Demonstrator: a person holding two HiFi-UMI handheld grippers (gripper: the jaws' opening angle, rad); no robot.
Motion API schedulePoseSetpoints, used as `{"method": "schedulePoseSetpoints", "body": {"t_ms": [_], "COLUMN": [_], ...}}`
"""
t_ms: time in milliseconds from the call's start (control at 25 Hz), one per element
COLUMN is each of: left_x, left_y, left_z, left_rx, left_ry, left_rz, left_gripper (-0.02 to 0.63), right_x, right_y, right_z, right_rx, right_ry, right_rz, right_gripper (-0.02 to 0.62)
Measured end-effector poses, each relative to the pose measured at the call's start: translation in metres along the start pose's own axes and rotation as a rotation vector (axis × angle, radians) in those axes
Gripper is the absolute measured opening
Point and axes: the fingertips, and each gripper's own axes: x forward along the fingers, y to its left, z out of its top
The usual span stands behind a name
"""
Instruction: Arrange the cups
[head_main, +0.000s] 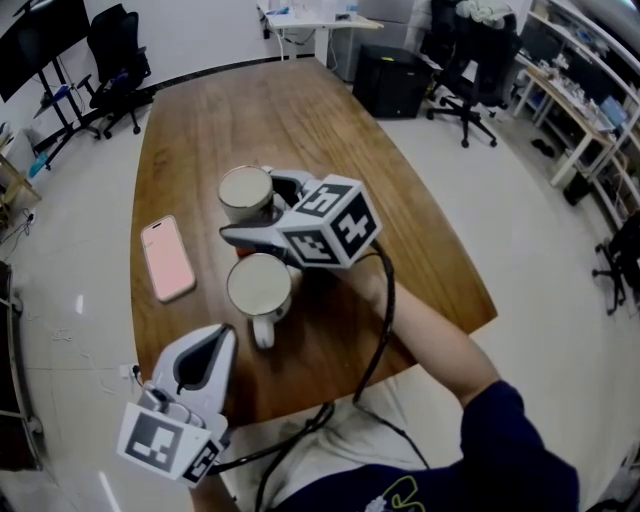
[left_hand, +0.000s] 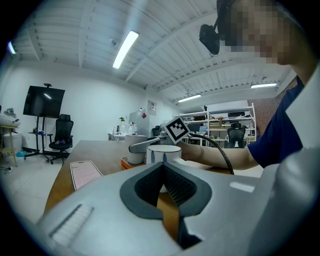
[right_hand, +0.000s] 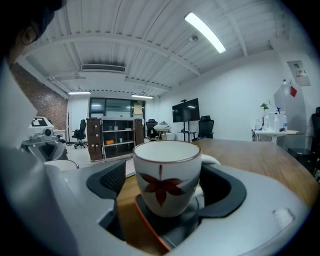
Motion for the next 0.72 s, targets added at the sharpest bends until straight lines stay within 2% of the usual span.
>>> {"method": "schedulePoseSetpoints", "body": {"t_ms": [80,400,720], "left_x": [0.0,-0.001,-0.001], "left_y": [0.001,0.001,0.002], "left_z": [-0.001,-0.001,-0.001], "left_rx": [-0.001,-0.004,-0.005], "left_ry": [0.0,0.0,0.001], "left_rz": [0.0,0.003,0.004], "left_gripper": [0.003,0.003,0.003], "right_x": [0.0,-0.013,-0.028], "right_y": [0.002,0.002,-0.002], "right_z": [-0.001,0.005,0.009], "right_rx": [-0.002,0.105,0.123], "right_ry": [-0.006,-0.062,-0.068], "right_rz": [0.007,0.065,0.069], "right_gripper": [0.457,0.454,0.44]}}
